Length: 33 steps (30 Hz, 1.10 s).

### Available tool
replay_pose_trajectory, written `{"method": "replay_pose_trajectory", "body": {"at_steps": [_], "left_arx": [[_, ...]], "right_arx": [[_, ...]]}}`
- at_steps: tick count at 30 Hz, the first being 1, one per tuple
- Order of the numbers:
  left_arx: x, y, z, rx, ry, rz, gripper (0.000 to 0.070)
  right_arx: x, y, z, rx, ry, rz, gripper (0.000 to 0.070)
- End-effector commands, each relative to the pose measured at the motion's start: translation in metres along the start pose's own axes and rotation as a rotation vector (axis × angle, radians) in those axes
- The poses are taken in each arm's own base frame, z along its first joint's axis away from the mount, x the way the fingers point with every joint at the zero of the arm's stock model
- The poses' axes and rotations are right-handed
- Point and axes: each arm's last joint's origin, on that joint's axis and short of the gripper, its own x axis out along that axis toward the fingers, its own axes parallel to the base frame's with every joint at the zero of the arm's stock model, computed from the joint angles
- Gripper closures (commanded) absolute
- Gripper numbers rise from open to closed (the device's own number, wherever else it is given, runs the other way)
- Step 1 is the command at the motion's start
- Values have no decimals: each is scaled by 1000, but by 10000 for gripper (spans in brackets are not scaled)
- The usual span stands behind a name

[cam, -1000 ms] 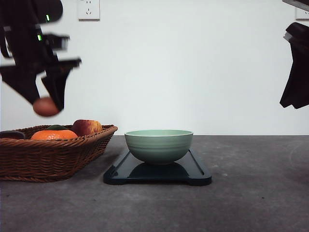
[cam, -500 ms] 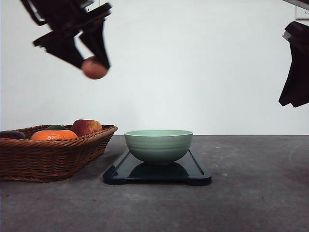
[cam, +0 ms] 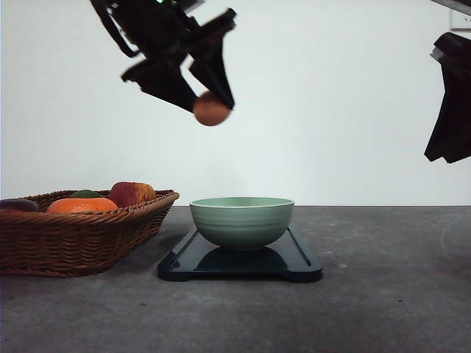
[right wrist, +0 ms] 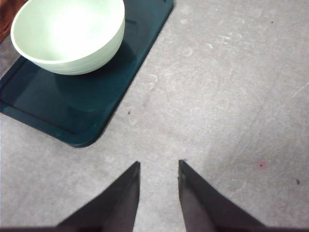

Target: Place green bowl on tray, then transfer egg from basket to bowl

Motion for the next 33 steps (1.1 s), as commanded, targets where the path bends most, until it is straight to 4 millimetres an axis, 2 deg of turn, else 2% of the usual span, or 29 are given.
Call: {"method": "replay_pose_trajectory", "body": {"at_steps": [1, 8, 19, 27, 33], "left_arx": [[10, -3, 5, 1, -23, -6, 436], [43, -7, -6, 12, -5, -24, 436], [90, -3, -34, 6, 104, -5, 435], [107, -8, -47, 11, 148, -15, 435], [111, -14, -50, 21, 157, -25, 434]], "right_arx": [[1, 1, 1, 7, -2, 5, 549], [1, 1, 0, 8, 12, 4, 549], [1, 1, -1, 10, 27, 3, 549], [1, 0, -3, 11, 40, 1, 549], [1, 0, -3, 11, 41, 1, 549]]}}
